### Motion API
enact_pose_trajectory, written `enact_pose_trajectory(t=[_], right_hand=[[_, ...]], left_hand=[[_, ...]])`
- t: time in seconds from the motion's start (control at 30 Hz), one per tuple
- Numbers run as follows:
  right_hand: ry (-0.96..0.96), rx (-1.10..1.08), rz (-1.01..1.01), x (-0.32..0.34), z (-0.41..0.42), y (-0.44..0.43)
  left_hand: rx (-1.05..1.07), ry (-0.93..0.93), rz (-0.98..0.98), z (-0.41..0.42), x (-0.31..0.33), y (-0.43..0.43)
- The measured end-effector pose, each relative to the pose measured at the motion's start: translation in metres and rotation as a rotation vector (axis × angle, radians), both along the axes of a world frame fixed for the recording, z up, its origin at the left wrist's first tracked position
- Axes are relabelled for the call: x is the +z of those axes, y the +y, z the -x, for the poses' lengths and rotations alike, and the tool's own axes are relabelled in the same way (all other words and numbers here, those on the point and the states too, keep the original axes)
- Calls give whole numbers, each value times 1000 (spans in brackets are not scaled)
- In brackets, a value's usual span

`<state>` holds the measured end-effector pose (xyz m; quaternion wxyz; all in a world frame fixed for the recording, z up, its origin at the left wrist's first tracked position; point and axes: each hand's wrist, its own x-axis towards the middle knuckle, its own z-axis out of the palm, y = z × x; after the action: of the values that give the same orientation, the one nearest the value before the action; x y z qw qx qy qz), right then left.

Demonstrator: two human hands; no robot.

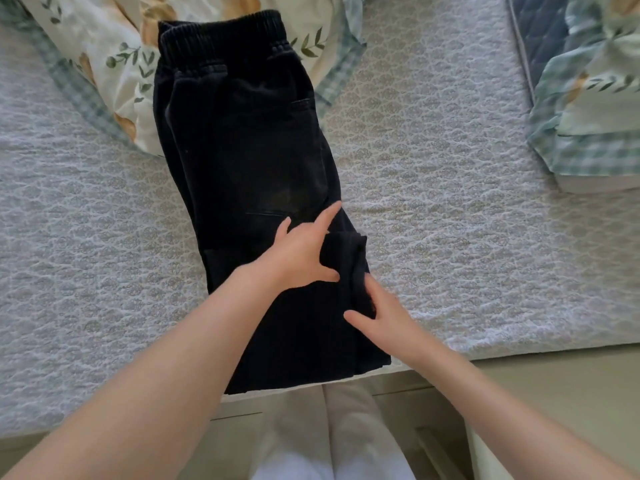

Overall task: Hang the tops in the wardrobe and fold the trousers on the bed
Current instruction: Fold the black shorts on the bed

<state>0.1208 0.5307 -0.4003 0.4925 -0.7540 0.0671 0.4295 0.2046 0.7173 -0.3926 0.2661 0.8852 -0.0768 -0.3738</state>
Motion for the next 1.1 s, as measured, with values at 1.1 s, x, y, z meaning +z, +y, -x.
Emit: enact_pose_trajectory(t=[1.1], right_hand=[[359, -645, -261, -21, -75, 10]], left_hand=[[-120, 303, 151, 7, 67, 47]])
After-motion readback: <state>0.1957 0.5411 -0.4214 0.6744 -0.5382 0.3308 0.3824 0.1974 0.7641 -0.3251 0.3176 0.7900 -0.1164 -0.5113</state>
